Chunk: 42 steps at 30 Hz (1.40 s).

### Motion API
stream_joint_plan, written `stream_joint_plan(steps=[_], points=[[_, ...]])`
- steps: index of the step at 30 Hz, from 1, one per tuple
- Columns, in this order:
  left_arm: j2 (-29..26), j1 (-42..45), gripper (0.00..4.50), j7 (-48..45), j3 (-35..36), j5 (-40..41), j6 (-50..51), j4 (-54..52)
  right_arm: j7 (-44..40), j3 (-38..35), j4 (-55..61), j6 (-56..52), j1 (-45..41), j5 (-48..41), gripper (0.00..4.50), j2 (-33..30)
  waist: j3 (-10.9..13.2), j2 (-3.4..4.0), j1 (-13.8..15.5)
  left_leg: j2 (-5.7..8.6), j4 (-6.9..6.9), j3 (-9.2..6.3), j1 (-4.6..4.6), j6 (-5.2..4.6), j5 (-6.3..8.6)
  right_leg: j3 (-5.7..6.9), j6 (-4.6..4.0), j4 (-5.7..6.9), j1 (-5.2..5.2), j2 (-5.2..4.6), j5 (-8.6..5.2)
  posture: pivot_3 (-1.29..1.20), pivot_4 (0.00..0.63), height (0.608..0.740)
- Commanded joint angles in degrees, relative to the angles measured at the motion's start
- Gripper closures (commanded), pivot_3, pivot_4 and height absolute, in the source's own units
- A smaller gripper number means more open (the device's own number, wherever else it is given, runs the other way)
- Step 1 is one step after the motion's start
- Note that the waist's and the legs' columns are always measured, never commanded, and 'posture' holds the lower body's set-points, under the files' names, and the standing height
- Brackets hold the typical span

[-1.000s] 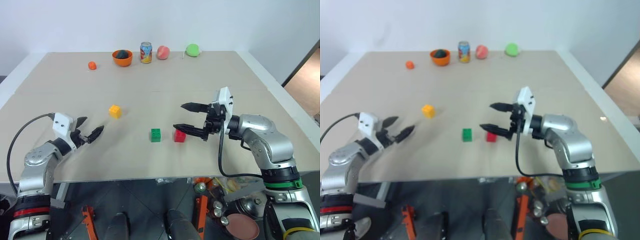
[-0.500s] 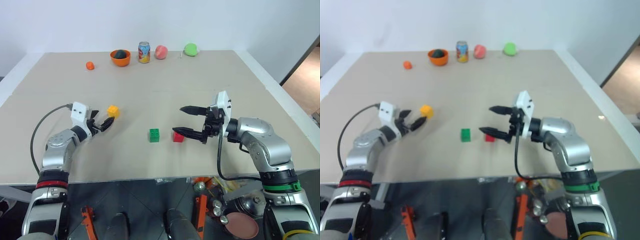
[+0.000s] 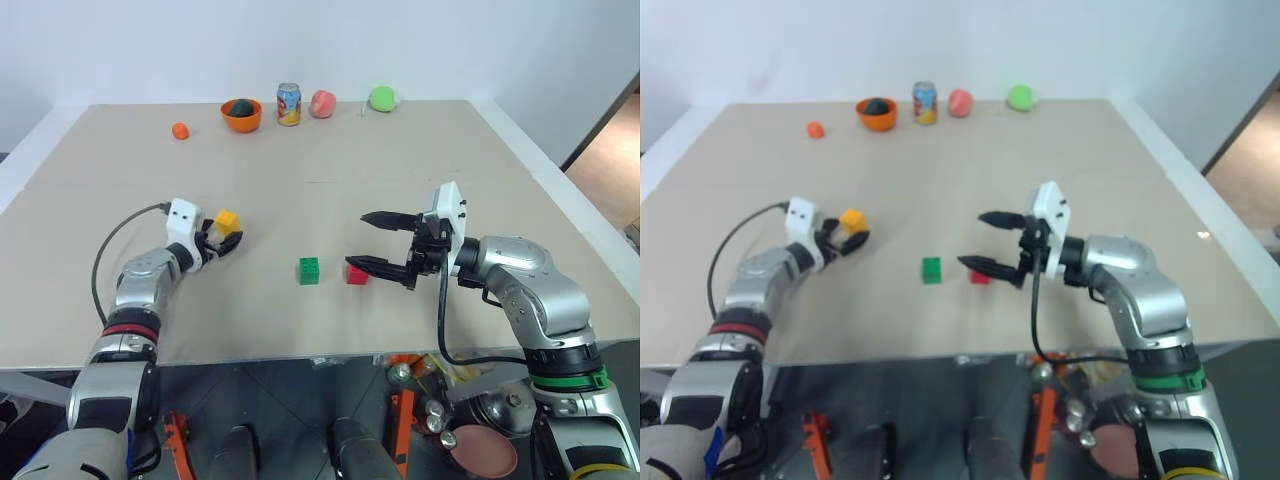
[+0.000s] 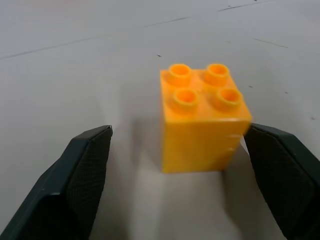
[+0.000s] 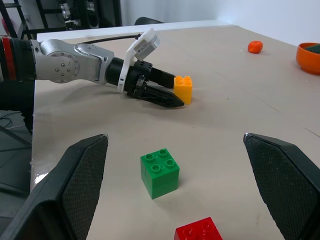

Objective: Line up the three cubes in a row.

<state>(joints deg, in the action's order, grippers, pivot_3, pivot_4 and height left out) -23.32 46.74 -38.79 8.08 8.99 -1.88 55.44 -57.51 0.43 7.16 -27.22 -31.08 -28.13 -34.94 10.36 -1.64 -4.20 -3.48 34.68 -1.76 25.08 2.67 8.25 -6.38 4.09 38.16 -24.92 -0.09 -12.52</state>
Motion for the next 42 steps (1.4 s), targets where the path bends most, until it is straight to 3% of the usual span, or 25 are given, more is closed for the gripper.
stream_joint_plan(steps=[1,5,7,9,15,26,33,42], points=[[0.0,1.7,1.38,0.0,0.1,-0.4,-2.0,1.8,0.3,-2.2,2.6,0.1,0.0,-1.2,0.00,-0.8,0.0,0.00,0.0,0.00,0.00,0.00,0.00,0.00,0.00,0.00,0.00,0.00,0.00,0.00,0.00,0.00,0.150,0.740],[0.0,2.0,2.81,0.3,-0.1,-0.8,-2.7,3.0,0.4,-2.3,2.6,0.1,0.1,-1.2,0.00,-0.9,0.0,0.00,0.0,0.00,-0.02,-0.01,-0.01,0.00,0.00,0.00,0.01,0.00,0.00,0.00,-0.01,0.00,0.150,0.740],[-0.2,2.3,3.19,-0.3,-0.3,-1.1,-2.8,3.3,0.4,-2.4,2.5,0.2,0.0,-1.2,0.00,-1.0,0.0,0.00,0.0,0.00,-0.01,0.00,-0.01,0.00,0.00,0.00,0.01,0.00,0.01,0.00,0.00,0.00,0.150,0.740],[-0.5,2.4,3.19,-2.1,-1.1,-1.6,-3.1,2.7,0.3,-2.4,2.2,0.2,-0.2,-1.2,0.00,-1.1,0.0,0.00,0.0,0.01,-0.01,0.00,-0.01,0.02,-0.01,0.00,0.02,0.00,0.01,0.00,0.01,0.00,0.150,0.740],[-2.3,2.2,3.19,-19.8,-4.3,-0.4,-7.4,-1.5,-2.8,-4.2,4.4,-3.7,1.1,-5.7,0.00,-4.0,0.0,0.00,0.0,0.01,-0.02,-0.01,0.06,0.03,-0.02,0.00,0.01,0.00,-0.01,-0.01,-0.03,0.00,0.150,0.740],[-4.7,8.0,3.19,-44.2,-4.2,3.8,-4.8,2.2,-3.5,-10.7,10.2,-9.1,8.3,-13.2,0.00,-8.9,0.0,0.00,-0.2,0.02,-0.09,-0.02,0.02,0.04,-0.01,-0.01,-0.18,0.00,-0.03,-0.02,-0.22,0.00,0.150,0.740],[-4.2,8.7,3.19,-50.1,-8.1,-0.8,-12.1,6.3,-0.6,-13.7,13.1,-10.0,12.7,-14.0,0.00,-10.0,0.0,-0.01,-0.1,0.02,-0.08,-0.04,0.03,0.03,-0.01,0.00,-0.20,0.01,-0.03,-0.01,-0.23,0.00,0.150,0.740],[-3.3,9.2,3.19,-50.3,-8.5,-2.8,-16.2,10.4,2.2,-15.7,16.1,-10.3,16.8,-14.7,0.00,-10.7,0.0,-0.01,-0.1,0.02,-0.06,-0.04,0.04,0.03,-0.02,-0.01,-0.23,0.01,-0.03,-0.01,-0.23,0.00,0.150,0.740]])
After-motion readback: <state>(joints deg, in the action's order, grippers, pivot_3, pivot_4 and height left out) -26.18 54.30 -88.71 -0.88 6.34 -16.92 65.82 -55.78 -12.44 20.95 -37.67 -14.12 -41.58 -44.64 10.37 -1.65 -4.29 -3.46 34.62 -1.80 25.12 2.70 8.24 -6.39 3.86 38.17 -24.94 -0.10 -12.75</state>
